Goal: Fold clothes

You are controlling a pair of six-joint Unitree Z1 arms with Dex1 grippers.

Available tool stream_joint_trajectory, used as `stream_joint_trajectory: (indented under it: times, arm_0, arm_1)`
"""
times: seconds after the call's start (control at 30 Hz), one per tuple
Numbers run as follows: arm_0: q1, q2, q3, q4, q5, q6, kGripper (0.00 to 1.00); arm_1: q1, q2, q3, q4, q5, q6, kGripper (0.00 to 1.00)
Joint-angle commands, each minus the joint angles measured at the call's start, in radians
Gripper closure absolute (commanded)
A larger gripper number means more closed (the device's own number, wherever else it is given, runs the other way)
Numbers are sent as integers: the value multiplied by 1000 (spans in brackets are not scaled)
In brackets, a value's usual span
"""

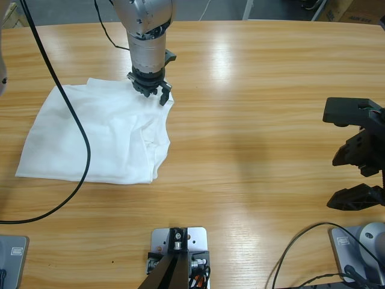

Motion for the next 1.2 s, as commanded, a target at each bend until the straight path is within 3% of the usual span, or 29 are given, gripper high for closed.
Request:
stream_joint_trajectory:
  times: [0.03, 0.6, 0.7, 0.8, 0.87, 0.97, 1.0, 1.03, 1.2]
  arm_0:
    - [-9, 83, -4, 49, 15, -15, 211]
    - [-27, 118, -20, 63, 25, -18, 237]
    - [-19, 114, -19, 77, 40, -23, 553]
    - [-5, 110, -15, 85, 41, -29, 595]
    - [-2, 112, -11, 86, 41, -30, 739]
    - [-2, 114, -6, 86, 41, -31, 757]
    - [-2, 114, -4, 86, 41, -31, 838]
    - [-2, 113, -4, 86, 41, -31, 980]
    - [-2, 110, -2, 86, 41, -31, 1000]
  arm_1:
    - [-14, 35, 35, -11, 7, -17, 216]
    - [-28, 53, 41, -20, 15, -32, 215]
    - [-28, 53, 47, -22, 16, -32, 216]
    - [-28, 47, 53, -22, 16, -32, 216]
    - [-28, 44, 52, -21, 16, -32, 216]
    - [-28, 41, 52, -20, 15, -32, 215]
    - [-28, 41, 52, -21, 15, -32, 215]
    - [-28, 42, 52, -21, 15, -32, 216]
    - [-29, 48, 53, -24, 14, -32, 216]
